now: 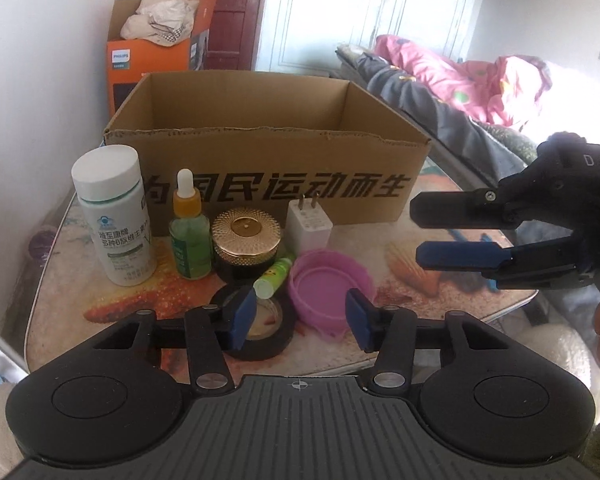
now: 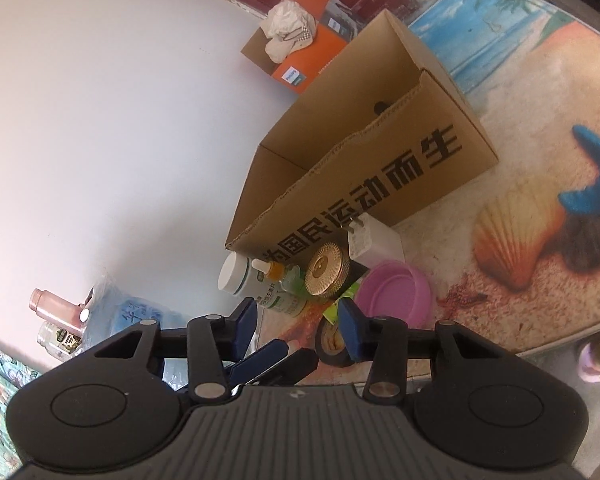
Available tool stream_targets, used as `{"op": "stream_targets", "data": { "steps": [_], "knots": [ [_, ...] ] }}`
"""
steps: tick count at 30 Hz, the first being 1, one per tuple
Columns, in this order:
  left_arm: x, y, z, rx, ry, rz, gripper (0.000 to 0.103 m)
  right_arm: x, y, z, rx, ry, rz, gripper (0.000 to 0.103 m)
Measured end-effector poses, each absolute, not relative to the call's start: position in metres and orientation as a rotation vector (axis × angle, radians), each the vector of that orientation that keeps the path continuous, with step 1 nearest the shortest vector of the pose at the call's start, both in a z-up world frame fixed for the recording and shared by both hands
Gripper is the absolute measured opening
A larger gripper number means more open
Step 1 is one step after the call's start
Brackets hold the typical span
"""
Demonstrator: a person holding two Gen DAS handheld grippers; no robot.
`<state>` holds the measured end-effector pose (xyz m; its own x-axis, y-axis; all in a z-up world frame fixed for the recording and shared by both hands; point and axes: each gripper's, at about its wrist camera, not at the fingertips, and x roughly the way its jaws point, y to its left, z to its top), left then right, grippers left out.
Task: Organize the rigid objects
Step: 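Move the open right tool back toward the green glue stick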
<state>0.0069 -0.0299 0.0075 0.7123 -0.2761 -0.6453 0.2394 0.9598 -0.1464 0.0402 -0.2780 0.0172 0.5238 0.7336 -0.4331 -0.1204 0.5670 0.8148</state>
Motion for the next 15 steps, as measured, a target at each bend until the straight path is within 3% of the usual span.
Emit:
{"op": "stream_targets", "data": {
  "steps": [6,15],
  "knots": [
    [0.006,-0.031,-0.006,-0.058,0.755,-0.339,0.037,0.051,-0.260,0.005,0.536,0.886,0.385,0.040],
    [0.007,-0.037,-0.012,-0.020,0.746,-0.362,0.035,0.074,-0.219,-0.011,0.202,0.942,0.360,0.016]
  ]
}}
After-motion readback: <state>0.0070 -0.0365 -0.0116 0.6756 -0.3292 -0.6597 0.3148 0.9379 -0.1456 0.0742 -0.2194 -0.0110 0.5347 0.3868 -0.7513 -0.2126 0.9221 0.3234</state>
